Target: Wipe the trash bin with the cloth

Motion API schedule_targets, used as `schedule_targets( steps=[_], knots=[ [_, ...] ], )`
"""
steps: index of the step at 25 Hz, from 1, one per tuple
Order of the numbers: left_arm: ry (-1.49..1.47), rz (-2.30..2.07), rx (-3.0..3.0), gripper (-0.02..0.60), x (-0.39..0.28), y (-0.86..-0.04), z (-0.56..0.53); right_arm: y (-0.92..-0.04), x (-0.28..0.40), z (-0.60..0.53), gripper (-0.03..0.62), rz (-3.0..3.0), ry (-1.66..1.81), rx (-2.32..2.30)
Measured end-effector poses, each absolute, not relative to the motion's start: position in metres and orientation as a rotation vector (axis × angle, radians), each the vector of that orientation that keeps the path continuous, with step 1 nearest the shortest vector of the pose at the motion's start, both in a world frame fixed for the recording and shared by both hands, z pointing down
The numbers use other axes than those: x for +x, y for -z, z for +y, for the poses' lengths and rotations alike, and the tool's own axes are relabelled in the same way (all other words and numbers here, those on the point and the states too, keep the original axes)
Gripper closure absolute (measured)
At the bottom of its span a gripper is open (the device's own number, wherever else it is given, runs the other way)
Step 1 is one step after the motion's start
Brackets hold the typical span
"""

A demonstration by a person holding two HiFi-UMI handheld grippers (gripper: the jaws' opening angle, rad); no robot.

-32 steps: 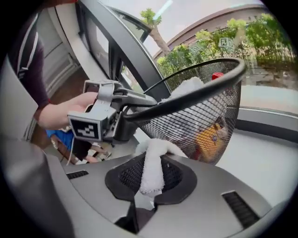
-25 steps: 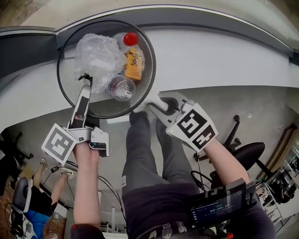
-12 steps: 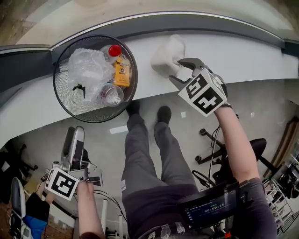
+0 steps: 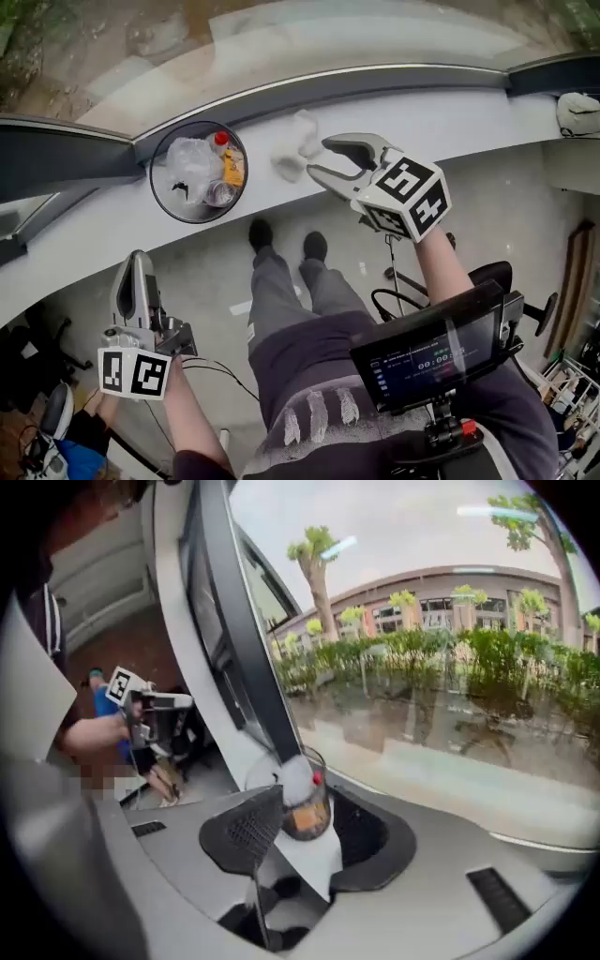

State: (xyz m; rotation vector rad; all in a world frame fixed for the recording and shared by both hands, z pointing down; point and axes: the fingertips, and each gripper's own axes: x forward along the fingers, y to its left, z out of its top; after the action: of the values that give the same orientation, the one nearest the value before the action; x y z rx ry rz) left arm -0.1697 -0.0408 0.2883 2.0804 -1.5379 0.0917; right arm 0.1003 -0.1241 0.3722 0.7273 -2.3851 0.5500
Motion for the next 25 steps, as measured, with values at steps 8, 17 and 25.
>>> schedule_targets(
  steps=[8,17,25],
  knots=[
    [0.206,-1.712,2.329,0.586,-0.154,-0.118,0.011,-0.187,0.065,-0.078,0.594,-2.865,-0.453,0.638],
    [0.350,-1.428,2.623,0.586,-0.132,-0.052,0.066,-0.110,0.030,0.005,0.594,-3.158,-0.686,0.458],
    [0.473,-1.209,2.688,0.586,-0.185,-0.055,0.153,-0.065,-0.033,0.102,0.594,-3.326,-0.738,0.416]
  ],
)
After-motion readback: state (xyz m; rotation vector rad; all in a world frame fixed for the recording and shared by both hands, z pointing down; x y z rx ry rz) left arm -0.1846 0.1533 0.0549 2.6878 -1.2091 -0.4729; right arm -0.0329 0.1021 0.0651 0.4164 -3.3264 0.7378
